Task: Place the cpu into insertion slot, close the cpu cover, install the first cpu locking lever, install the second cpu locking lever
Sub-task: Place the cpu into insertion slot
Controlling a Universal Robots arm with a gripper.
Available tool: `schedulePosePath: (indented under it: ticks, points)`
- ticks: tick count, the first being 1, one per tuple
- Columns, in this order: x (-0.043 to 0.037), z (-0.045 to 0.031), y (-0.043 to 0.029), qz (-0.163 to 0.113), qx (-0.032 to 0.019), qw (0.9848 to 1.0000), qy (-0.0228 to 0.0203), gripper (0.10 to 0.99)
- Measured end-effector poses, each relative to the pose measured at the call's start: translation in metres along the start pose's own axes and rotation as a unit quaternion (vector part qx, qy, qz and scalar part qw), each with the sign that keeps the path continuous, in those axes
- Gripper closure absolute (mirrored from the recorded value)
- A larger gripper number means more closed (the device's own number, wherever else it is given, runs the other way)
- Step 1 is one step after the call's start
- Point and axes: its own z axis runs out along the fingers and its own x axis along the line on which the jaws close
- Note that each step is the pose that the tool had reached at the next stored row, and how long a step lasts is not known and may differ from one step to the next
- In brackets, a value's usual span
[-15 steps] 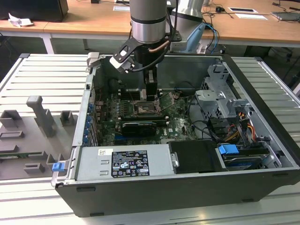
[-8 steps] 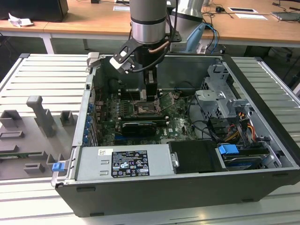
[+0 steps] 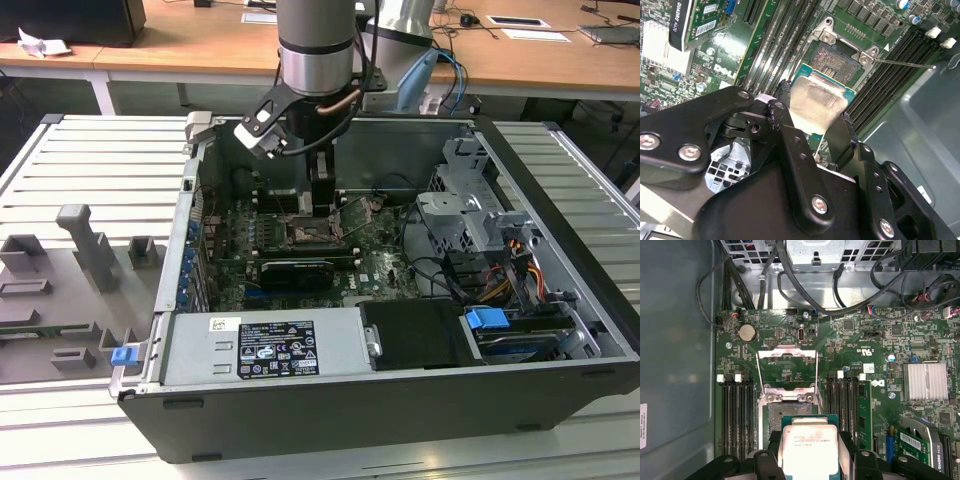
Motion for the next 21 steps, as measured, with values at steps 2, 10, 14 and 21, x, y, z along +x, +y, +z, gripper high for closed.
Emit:
schedulePosePath:
  ticks: [2, 10, 14, 21]
  points:
    - [0.0, 0.0004, 0.0, 0.0, 0.0, 1.0, 0.0, 0.557]
    - [0.0, 0.0019, -0.0002, 0.0, -0.0001, 1.0, 0.0001, 0.557]
    - [0.001, 0.0034, -0.0004, 0.0, -0.0001, 1.0, 0.0, 0.557]
    - [0.0059, 0.0139, -0.0014, 0.0, 0.0, 1.0, -0.0008, 0.557]
